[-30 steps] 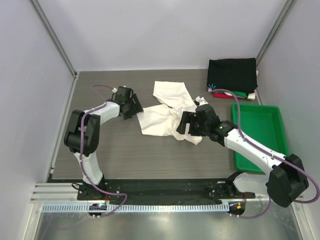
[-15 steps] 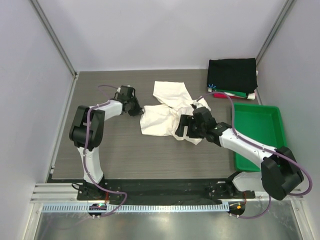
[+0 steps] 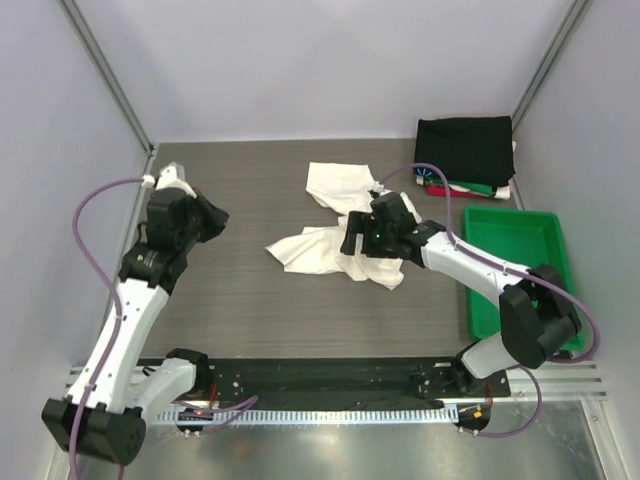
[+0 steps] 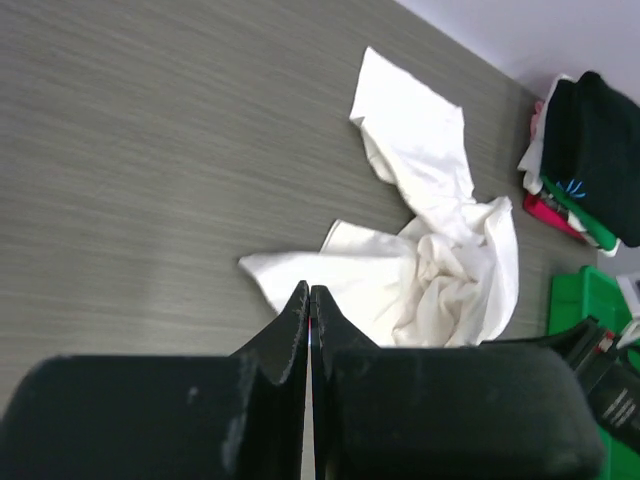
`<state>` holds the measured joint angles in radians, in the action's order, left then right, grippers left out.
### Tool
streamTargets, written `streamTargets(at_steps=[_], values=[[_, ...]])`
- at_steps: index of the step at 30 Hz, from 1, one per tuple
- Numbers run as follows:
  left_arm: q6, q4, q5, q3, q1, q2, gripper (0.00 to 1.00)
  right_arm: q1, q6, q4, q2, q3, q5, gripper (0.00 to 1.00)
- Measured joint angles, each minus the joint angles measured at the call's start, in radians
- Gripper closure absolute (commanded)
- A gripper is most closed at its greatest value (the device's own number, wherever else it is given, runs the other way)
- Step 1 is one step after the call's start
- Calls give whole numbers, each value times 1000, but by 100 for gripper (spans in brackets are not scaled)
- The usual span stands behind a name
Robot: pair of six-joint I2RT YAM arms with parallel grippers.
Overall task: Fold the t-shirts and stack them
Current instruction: Flatten the tshirt out
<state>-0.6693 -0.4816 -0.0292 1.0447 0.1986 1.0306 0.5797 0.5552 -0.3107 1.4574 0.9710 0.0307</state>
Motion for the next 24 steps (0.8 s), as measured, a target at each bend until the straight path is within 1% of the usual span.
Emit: streamTargets(at_steps=[2, 3, 4, 5, 6, 7, 8, 9, 13, 16, 19, 24], values=[[2, -34, -8, -69, 0, -75, 99, 0, 0, -9, 26, 1, -4, 11], [1, -48, -13, -105, 0, -93, 94, 0, 0, -13, 40, 2, -5, 11], [1, -69, -16, -147, -1, -100, 76, 0, 0, -17, 56, 3, -10, 11], [4, -81, -16, -176, -2, -99, 62, 0, 0, -23, 68, 5, -17, 11], [0, -88, -13, -206, -3, -87, 39, 0, 0, -30, 79, 8, -24, 11], [1, -90, -9, -226, -3, -58, 29, 0, 0, -34, 87, 10, -30, 11], [0, -92, 0, -237, -3, -29, 24, 0, 0, -39, 92, 12, -34, 11], [-8, -88, 9, -242, -3, 7, 22, 0, 0, -44, 92, 12, -40, 11], [-38, -11, 70, -232, -3, 175, 21, 0, 0, -47, 79, 6, -50, 11], [-78, 69, 120, -197, -4, 330, 22, 0, 0, -38, 31, -31, -53, 11], [-116, 142, 165, -166, -4, 450, 22, 0, 0, -35, -22, -67, -53, 11], [-189, 255, 229, -158, -4, 578, 23, -2, 0, -17, -65, -109, -53, 10]])
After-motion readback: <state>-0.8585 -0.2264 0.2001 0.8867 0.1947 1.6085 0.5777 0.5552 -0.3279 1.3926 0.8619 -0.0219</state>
